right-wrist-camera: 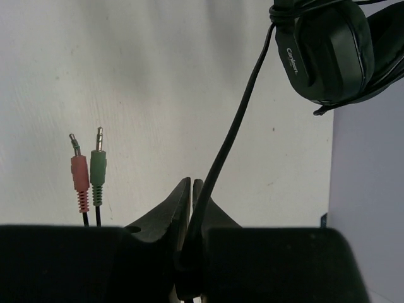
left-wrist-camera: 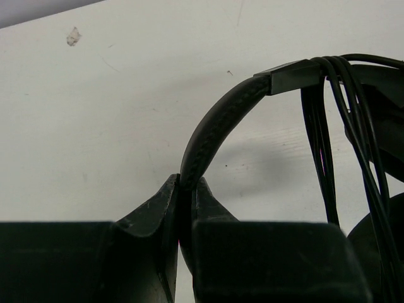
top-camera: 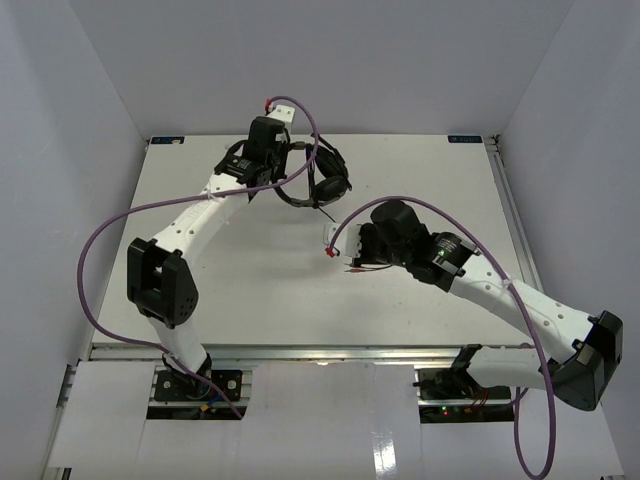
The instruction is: Wrap the headphones
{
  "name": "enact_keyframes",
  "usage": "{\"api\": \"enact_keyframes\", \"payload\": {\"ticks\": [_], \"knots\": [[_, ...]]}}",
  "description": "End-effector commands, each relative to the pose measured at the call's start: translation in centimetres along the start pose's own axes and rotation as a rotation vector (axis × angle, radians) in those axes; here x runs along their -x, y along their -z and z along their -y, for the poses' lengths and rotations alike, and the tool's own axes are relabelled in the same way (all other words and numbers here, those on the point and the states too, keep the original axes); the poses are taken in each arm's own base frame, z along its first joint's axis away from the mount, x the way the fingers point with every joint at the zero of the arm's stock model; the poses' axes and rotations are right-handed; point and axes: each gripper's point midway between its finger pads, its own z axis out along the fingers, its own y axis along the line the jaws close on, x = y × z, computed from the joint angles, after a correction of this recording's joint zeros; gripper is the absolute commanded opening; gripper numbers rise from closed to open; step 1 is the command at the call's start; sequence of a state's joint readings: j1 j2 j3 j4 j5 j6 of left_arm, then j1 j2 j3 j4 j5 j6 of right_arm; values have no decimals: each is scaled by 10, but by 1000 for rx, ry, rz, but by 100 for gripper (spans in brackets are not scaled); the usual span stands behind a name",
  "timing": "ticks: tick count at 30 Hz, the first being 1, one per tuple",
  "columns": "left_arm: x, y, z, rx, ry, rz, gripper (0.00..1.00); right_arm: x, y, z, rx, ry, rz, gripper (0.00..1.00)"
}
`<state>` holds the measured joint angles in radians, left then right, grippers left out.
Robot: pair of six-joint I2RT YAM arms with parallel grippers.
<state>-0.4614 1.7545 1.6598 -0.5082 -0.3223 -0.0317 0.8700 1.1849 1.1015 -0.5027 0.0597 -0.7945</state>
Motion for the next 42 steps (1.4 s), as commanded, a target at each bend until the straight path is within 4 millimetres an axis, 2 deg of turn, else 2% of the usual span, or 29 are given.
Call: {"api": "enact_keyframes", "payload": {"ticks": [1,6,8,10,11,13,15,19,20,22,24,27,34,42], "knots": [[22,-7,-5,-1,50,73,0,-11,18,31,-142,225,-140,8],[-22,-16,17,-112,15,-6,0,9,53,111,-454,281,-151,8],[-35,-12,26,-167,-7,-22,0,15,61,130,-544,301,-143,8],[-36,2,36,-223,-30,-10,0,17,60,137,-578,334,-142,8],[-45,6,42,-249,-71,-17,0,22,61,142,-607,337,-126,8],[-45,27,55,-302,-108,8,0,24,51,144,-612,388,-129,8],[-55,41,77,-378,-144,-17,0,27,37,144,-597,421,-123,8],[-79,80,113,-550,-178,-90,0,31,13,144,-580,478,-111,8],[-90,91,122,-596,-181,-108,0,32,9,143,-572,487,-96,8],[-103,109,134,-647,-177,-126,0,30,0,139,-556,486,-85,8],[-104,127,138,-694,-172,-111,0,26,-6,133,-540,485,-82,8],[-108,140,139,-718,-132,-119,0,18,-10,130,-536,488,-99,9],[-113,154,140,-764,-140,-128,0,2,1,147,-570,478,-133,11],[-111,180,146,-861,-162,-93,0,-3,-18,133,-462,411,-46,22]]}}
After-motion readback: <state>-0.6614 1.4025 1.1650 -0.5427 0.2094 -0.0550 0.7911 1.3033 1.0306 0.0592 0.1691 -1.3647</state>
